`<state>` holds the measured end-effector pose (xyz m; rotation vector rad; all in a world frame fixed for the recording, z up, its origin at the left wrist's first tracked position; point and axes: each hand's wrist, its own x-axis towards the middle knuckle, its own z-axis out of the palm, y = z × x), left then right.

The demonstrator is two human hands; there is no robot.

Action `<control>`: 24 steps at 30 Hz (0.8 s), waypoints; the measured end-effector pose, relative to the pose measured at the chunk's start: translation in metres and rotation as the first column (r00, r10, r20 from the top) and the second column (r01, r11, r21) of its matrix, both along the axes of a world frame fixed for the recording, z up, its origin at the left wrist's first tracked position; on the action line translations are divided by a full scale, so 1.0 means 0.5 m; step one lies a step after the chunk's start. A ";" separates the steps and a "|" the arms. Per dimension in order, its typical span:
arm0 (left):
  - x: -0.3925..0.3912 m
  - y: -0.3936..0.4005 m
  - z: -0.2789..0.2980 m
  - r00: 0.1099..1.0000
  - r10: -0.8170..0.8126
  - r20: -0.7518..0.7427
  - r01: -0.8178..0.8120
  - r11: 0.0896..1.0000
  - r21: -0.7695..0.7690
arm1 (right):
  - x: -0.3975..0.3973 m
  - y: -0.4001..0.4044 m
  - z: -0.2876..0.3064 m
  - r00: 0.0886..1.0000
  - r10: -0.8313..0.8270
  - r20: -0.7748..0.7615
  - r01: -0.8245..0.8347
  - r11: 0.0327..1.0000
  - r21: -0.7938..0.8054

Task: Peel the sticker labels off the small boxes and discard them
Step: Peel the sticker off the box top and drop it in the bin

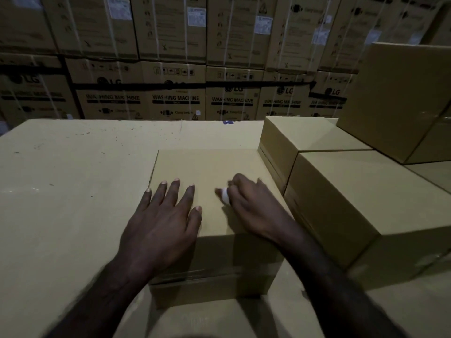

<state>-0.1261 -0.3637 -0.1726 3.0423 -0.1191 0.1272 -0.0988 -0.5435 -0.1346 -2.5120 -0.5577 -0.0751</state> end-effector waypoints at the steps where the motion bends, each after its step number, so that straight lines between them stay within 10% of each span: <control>1: 0.000 -0.001 0.000 1.000 0.001 -0.004 -0.001 1.000 0.000 | -0.007 0.002 -0.003 1.000 0.018 -0.005 -0.018 1.000 -0.001; 24: -0.007 -0.003 0.007 1.000 -0.025 0.002 0.025 1.000 0.016 | 0.001 -0.003 0.012 0.997 -0.050 -0.064 0.056 0.995 0.085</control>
